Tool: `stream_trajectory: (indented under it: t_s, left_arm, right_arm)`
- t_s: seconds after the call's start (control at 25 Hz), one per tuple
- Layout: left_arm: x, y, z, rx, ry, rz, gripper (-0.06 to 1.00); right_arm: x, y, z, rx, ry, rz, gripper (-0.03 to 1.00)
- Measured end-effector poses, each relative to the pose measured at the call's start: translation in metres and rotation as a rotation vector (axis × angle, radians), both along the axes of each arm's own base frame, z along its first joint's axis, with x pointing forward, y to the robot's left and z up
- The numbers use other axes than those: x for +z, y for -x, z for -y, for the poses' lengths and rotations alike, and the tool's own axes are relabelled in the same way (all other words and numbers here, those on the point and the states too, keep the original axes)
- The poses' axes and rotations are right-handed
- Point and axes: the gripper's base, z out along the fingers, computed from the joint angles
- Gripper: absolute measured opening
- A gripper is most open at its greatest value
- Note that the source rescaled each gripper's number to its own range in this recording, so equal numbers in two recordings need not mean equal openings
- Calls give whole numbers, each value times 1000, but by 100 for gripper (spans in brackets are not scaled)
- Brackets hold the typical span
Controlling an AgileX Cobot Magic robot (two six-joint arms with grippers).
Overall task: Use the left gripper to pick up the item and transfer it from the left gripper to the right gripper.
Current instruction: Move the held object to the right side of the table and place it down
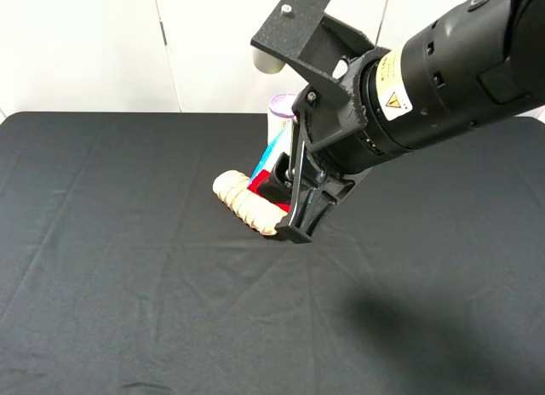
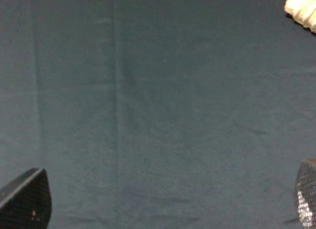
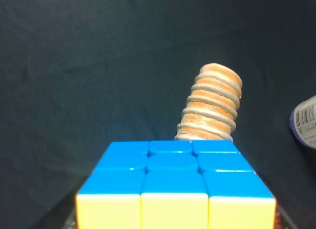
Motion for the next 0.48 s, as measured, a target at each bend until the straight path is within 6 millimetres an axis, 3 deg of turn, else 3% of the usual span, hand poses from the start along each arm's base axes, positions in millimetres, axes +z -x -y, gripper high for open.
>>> stream_trajectory:
  t_s: [0.48]
  left_arm:
    - [-5,-9,5,-45,15,52,96]
  right_arm:
    - [0,0,0,-6,-6,-3,4]
